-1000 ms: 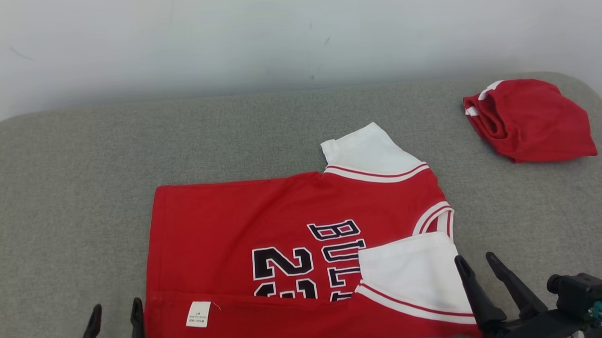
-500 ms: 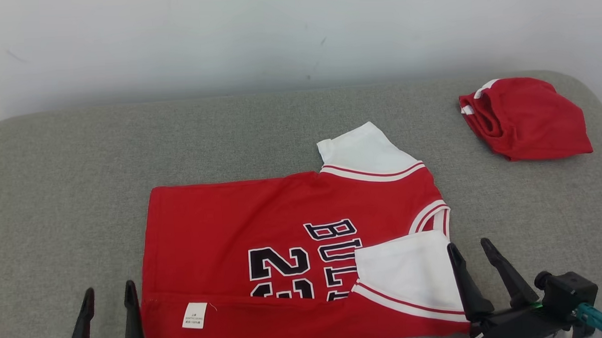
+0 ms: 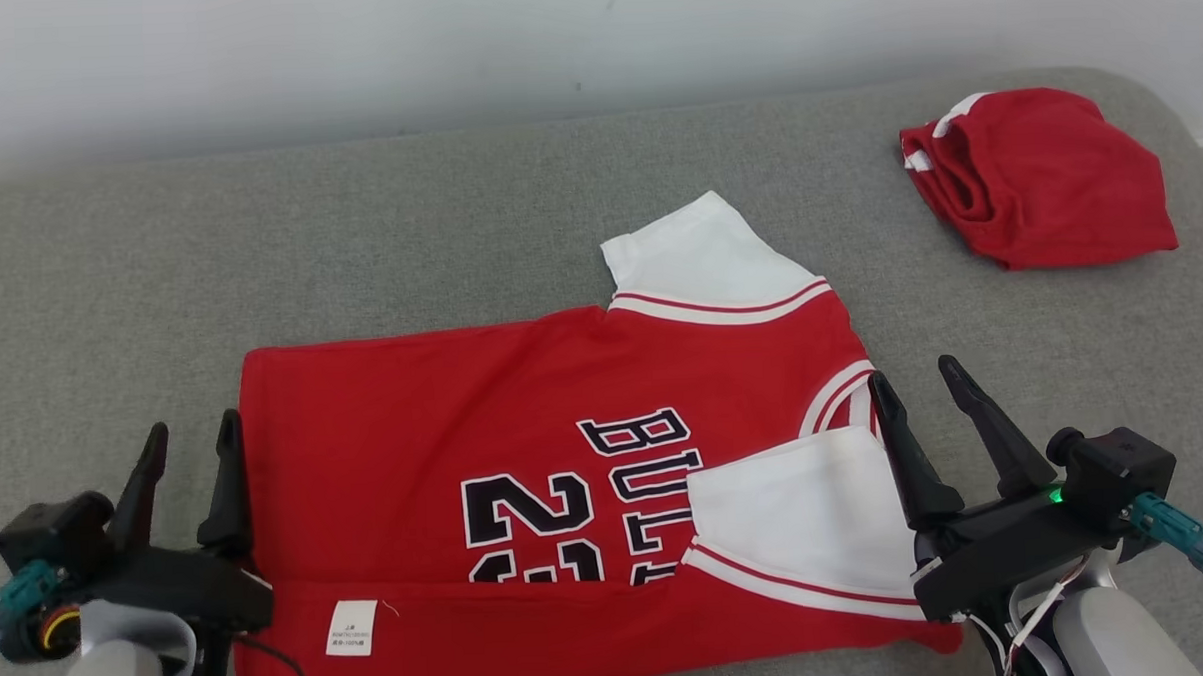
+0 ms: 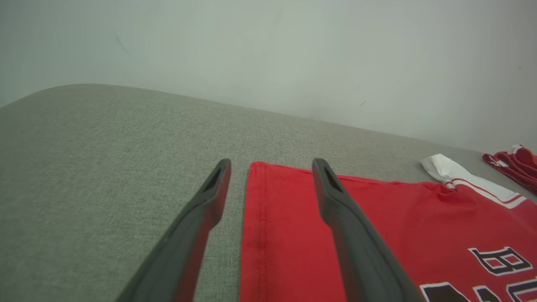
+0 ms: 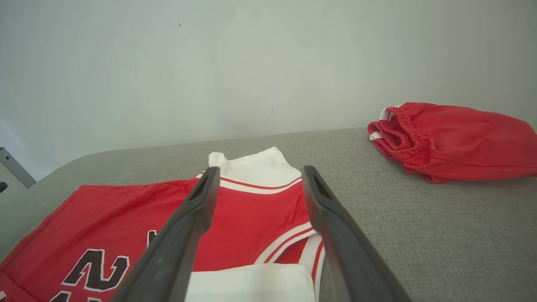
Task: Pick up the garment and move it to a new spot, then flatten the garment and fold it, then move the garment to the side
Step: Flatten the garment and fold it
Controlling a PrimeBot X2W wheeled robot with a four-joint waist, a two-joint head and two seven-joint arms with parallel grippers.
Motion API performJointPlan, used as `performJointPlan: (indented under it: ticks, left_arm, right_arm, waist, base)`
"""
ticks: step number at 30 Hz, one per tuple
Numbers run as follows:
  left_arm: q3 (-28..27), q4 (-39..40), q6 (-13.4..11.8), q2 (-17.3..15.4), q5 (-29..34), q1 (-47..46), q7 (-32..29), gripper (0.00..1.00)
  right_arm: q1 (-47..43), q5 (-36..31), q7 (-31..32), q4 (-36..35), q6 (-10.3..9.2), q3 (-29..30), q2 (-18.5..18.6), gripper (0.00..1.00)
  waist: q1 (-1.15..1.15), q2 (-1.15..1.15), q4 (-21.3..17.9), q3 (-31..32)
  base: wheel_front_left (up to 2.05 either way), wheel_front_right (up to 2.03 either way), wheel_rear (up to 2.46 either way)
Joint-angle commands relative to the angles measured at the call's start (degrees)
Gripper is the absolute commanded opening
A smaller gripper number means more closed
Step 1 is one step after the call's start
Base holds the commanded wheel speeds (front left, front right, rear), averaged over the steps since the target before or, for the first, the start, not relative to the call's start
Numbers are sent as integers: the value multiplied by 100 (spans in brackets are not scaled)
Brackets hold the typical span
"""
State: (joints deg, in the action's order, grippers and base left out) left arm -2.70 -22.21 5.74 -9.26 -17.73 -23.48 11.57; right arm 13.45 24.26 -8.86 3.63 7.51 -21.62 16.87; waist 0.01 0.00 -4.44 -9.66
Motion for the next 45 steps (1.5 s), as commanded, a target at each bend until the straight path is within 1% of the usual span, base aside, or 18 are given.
performJointPlan:
  ticks: [1, 3, 7, 14, 19, 30, 31, 33, 37, 41, 43, 45]
  left_arm:
    - [19, -278, 34, -93, -39, -253, -43, 100]
    - [58, -603, 64, -142, -95, -546, -44, 100]
    - [83, -1249, 102, -363, -117, -1064, -81, 100]
    - [240, -2078, 128, -580, -85, -1741, -11, 100]
    - [311, -2539, 143, -612, -79, -1993, 123, 100]
    - [493, -3178, 153, -615, -107, -2306, 262, 100]
    - [508, -3225, 155, -618, -118, -2347, 270, 76]
    - [551, -3298, 160, -638, -117, -2398, 298, 1]
    - [627, -3374, 160, -627, -91, -2410, 335, 0]
    - [684, -3306, 161, -599, -86, -2386, 368, 0]
    - [715, -3179, 163, -563, -80, -2359, 365, 0]
    - [773, -2937, 166, -541, -42, -2342, 369, 0]
  right_arm:
    - [72, 49, -52, 40, -5, -6, 3, 100]
    - [151, 49, -79, 54, -5, -43, -12, 100]
    - [268, 46, -132, 70, -5, -107, -40, 100]
    - [366, 9, -178, 125, -5, -93, -24, 100]
    - [377, -3, -213, 140, -5, -89, -25, 100]
    - [472, -9, -176, 160, -5, -139, -39, 100]
    - [472, -15, -169, 161, -5, -143, -40, 100]
    - [464, -23, -166, 175, -5, -149, -45, 100]
    - [440, -3, -180, 218, -5, -131, -21, 100]
    - [578, 2, -133, 251, -5, -130, 34, 100]
    - [742, 21, -25, 305, -5, -154, 56, 100]
    - [1136, 136, 254, 486, -5, -237, 74, 100]
  waist:
    - [-1, 0, -101, -208]
    - [-1, 0, -172, -325]
    - [-1, 0, -357, -562]
    - [-1, 0, -562, -833]
    - [-1, 0, -618, -882]
    - [-1, 0, -660, -906]
    - [-1, 0, -665, -914]
    - [-1, 0, -677, -925]
    - [-1, 0, -663, -908]
    - [-1, 0, -556, -875]
    - [-1, 0, -487, -862]
    - [-1, 0, -382, -897]
  base:
    - [0, 0, 0]
    - [0, 0, 0]
    - [0, 0, 0]
    - [0, 0, 0]
    - [0, 0, 0]
    - [0, 0, 0]
    - [0, 0, 0]
    - [0, 0, 0]
    - [0, 0, 0]
    - [0, 0, 0]
    - [0, 0, 0]
    - [0, 0, 0]
